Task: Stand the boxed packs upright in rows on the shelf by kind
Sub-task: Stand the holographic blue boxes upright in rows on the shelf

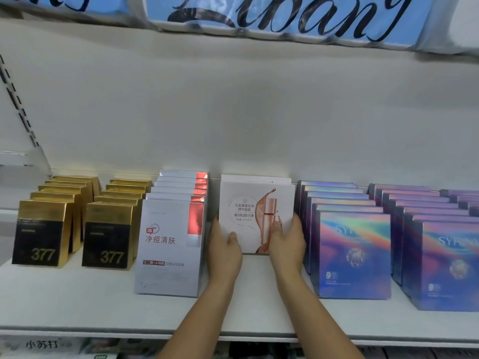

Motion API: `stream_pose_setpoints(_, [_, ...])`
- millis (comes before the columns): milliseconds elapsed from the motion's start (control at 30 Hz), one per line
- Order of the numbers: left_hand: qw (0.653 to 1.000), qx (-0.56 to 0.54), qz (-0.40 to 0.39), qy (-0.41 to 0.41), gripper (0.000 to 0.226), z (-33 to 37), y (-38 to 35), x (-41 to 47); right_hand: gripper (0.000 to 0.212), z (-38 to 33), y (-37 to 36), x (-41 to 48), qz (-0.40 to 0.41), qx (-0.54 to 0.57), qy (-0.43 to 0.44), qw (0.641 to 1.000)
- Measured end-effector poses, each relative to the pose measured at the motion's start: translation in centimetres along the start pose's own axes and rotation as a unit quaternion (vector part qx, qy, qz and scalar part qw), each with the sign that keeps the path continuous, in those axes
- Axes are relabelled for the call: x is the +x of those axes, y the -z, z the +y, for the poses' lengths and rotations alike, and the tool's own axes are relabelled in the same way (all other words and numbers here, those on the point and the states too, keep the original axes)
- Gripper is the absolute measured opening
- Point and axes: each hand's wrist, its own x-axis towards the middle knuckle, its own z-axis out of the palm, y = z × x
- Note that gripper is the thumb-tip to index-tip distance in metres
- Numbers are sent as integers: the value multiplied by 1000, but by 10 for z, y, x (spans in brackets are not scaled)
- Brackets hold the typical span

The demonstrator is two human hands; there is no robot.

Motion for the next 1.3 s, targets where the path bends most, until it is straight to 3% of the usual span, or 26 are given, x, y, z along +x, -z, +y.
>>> stream_pose_setpoints(67, [1000, 13, -11, 3, 59, 1, 1, -2, 46, -2, -1, 0, -9, -41, 5, 999])
stream_pose_setpoints(167, [998, 56, -25, -16, 80, 5, 2, -13, 68, -11, 1, -8, -18, -109, 50, 993])
stream_pose_setpoints(300, [985, 107, -22, -132, 85, 13, 12, -44, 80, -34, 9, -33, 3, -140, 142, 980])
stream_pose_setpoints(400, [971, 71, -28, -225, 79, 30, 39, -65, 68, -47, 23, -63, -13, -65, 182, 981])
stream_pose_setpoints(533, [964, -22, 8, -263, 63, 41, 94, -83, 60, -55, 34, -104, -140, 99, 129, 977])
stream_pose_setpoints(600, [969, -40, 44, -240, 55, 34, 124, -81, 66, -52, 29, -116, -193, 112, 90, 971])
stream_pose_setpoints(700, [985, -67, 77, -139, 48, 18, 161, -71, 88, -46, 11, -132, -292, 99, 32, 951])
stream_pose_setpoints(767, [993, -60, 72, -65, 46, 9, 181, -66, 100, -44, -2, -141, -335, 101, 12, 937])
stream_pose_setpoints(833, [998, -35, 44, -8, 51, 2, 194, -62, 100, -46, -14, -148, -354, 117, 1, 928])
stream_pose_setpoints(933, [999, -16, -17, 28, 73, -1, 201, -57, 63, -45, -29, -153, -361, 152, -6, 920])
stream_pose_setpoints(1000, [998, -17, -42, 37, 84, -1, 201, -49, 51, -44, -38, -156, -357, 161, -8, 920])
stream_pose_setpoints(1167, [990, -58, -122, 43, 61, -3, 189, -21, 48, -46, -54, -153, -309, 153, -1, 939])
stream_pose_setpoints(1300, [986, -92, -136, 39, 75, -3, 179, -2, 62, -52, -69, -149, -253, 150, -23, 956])
